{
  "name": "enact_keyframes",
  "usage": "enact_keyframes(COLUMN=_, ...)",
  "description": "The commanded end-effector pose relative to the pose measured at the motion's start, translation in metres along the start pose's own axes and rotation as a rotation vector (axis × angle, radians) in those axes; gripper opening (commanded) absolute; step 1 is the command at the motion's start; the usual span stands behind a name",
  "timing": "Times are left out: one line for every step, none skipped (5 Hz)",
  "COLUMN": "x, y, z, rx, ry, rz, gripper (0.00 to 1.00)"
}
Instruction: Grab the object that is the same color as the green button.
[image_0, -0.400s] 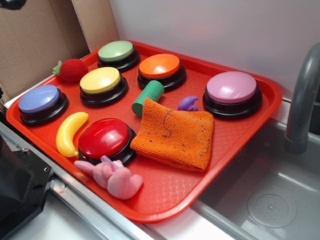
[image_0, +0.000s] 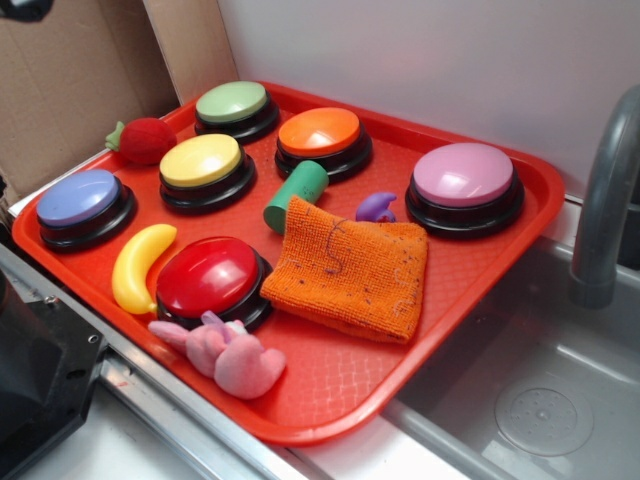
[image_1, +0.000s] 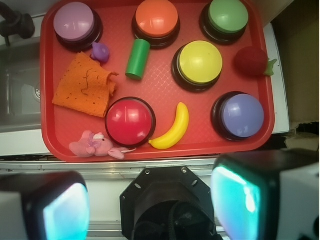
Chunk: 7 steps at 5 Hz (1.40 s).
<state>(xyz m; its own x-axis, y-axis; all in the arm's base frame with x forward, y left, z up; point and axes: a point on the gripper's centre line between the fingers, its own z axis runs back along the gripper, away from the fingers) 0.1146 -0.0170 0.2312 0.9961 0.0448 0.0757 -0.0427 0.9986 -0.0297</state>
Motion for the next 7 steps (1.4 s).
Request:
enact_keyframes(x=0.04, y=-0.013, z=-0.039, rx=0.036, ry=-0.101, rz=0.15, gripper=1.0)
enact_keyframes(x=0.059, y=-0.019, z=-0.062, rx=0.043, ry=-0.119, rz=0.212, gripper=1.0)
enact_keyframes(x=0.082, y=-0.022, z=-0.096, rx=0.016, ry=-0.1, rz=0.308, gripper=1.0)
enact_keyframes(x=0.101, y=-0.024, z=-0.126, rx=-0.039, ry=-0.071, rz=0.305, gripper=1.0)
enact_keyframes(x=0.111, y=-0.022, z=-0.152, rx=-0.013, ry=-0.081, rz=0.386, gripper=1.0)
enact_keyframes(x=0.116, y=-0.021, z=-0.17, rx=0.027, ry=-0.072, rz=0.423, gripper=1.0)
enact_keyframes(x=0.126, y=-0.016, z=-0.188, rx=0.046, ry=-0.053, rz=0.445, gripper=1.0)
